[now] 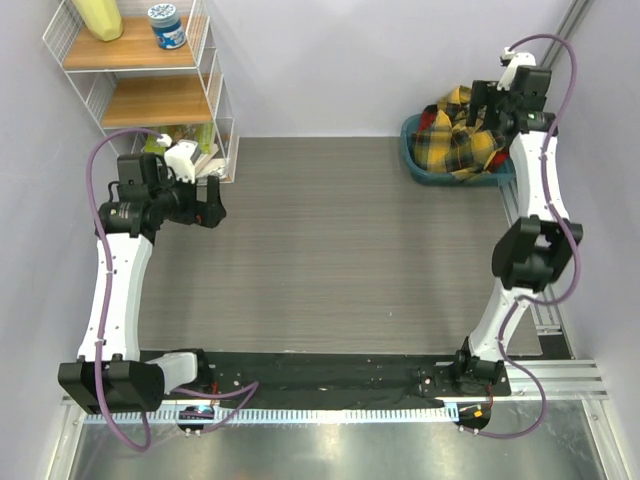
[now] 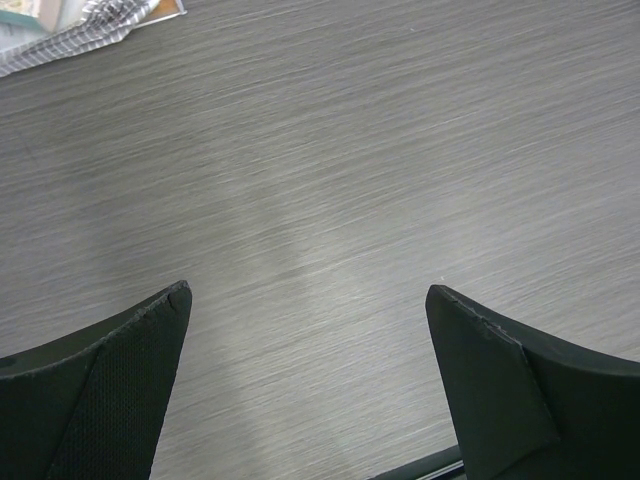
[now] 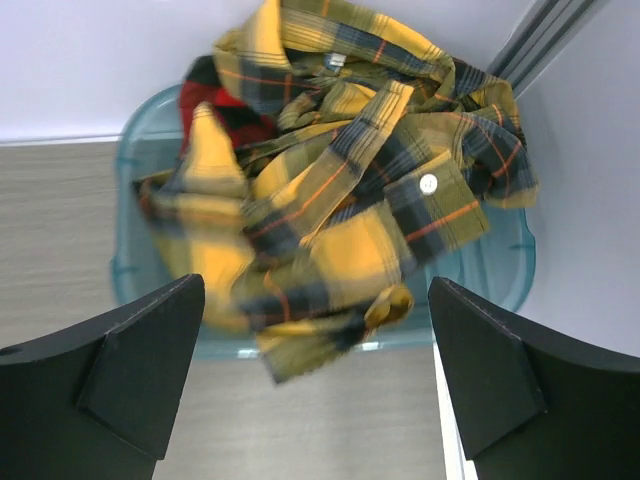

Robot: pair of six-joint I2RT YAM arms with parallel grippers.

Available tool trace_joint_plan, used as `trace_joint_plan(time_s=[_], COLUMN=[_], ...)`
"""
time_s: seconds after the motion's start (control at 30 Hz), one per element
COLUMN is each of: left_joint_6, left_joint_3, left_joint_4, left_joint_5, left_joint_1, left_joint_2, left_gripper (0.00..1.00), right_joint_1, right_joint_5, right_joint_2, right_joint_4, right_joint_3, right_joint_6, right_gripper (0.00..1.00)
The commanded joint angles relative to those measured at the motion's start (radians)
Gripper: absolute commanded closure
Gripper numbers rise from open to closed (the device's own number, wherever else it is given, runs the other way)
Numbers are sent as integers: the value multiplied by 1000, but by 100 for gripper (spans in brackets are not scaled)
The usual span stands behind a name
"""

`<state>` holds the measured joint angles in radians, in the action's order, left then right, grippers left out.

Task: Fold and stack the long sleeve shirts
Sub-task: Grab the shirt from the pile

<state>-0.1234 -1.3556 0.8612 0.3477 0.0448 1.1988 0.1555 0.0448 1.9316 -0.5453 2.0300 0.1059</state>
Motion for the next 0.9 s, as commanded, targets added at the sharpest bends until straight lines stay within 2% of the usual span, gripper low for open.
trace_joint_plan(time_s=[0.0, 0.1, 0.37, 0.43, 0.47, 0.53, 0.57, 0.7, 0.87], left_joint_6=[13, 8, -2, -4, -5, -5, -2, 8, 41], left_joint_3=[-2, 9, 18, 16, 15, 6, 3, -16, -17], left_joint_4=[-50, -47, -28, -21, -19, -13, -14, -21, -45], left_joint_5=[34, 13, -7, -13, -16, -15, -15, -18, -13], left_joint_1=[-6, -6, -8, -8, -8, -6, -6, -8, -6], left_joint_2=[7, 5, 7, 8, 10, 8, 7, -18, -42], left_gripper=[0, 0, 0, 0, 0, 0, 0, 0, 0], right_joint_1=[7, 12, 12, 13, 13, 13, 13, 15, 15], right_joint_5=[-40, -103, -79, -68, -59, -18, -5, 136, 254], right_joint_2=[182, 294, 481, 492, 486, 460, 419, 242, 37], right_joint_4=[50, 100, 223, 223, 223, 225, 223, 243, 375], right_joint_3=[160, 217, 274, 295, 312, 328, 338, 346, 338], right_joint_6=[-5, 0, 21, 21, 18, 9, -14, -99, -265], right_gripper=[1, 0, 1, 34, 67, 95, 99, 99, 99])
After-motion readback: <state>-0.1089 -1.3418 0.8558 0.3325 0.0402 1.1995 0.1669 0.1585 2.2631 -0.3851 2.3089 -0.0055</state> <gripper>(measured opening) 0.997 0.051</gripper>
